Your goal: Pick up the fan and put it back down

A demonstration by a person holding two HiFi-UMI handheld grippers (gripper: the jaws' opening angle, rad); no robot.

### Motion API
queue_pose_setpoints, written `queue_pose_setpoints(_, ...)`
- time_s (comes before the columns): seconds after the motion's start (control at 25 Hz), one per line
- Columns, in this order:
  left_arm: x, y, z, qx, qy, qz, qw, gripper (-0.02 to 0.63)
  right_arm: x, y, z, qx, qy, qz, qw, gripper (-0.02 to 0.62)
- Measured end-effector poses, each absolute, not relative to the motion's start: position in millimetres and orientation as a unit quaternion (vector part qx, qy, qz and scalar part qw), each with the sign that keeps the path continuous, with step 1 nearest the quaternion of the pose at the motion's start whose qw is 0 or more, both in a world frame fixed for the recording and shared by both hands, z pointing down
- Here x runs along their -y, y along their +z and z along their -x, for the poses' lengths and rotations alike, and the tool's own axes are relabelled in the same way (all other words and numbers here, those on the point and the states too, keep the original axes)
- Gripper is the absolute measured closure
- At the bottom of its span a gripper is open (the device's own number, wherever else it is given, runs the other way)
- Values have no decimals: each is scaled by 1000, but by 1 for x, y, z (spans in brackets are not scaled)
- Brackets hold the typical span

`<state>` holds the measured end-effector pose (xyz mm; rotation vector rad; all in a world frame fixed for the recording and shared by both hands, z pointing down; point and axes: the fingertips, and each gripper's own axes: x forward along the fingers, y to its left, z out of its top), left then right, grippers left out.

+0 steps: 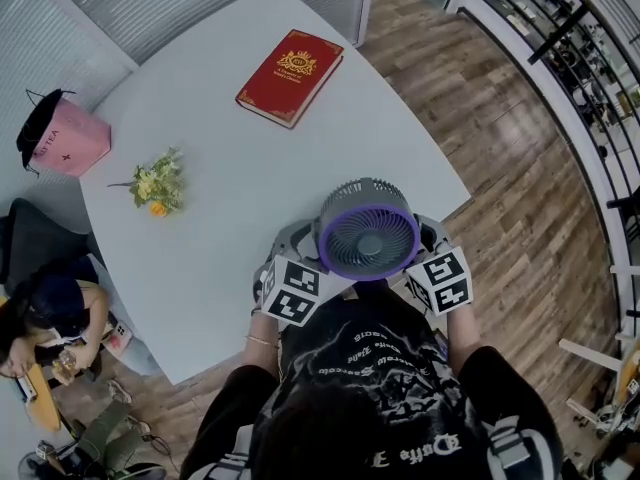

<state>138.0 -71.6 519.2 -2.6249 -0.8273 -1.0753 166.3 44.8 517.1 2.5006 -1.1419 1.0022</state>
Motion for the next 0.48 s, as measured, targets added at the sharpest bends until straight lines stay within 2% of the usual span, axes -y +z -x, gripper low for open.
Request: queue_pose_setpoints(0.48, 55, 516, -201, 280, -348, 889, 96, 390, -62, 511, -227, 380, 324, -859, 114, 410)
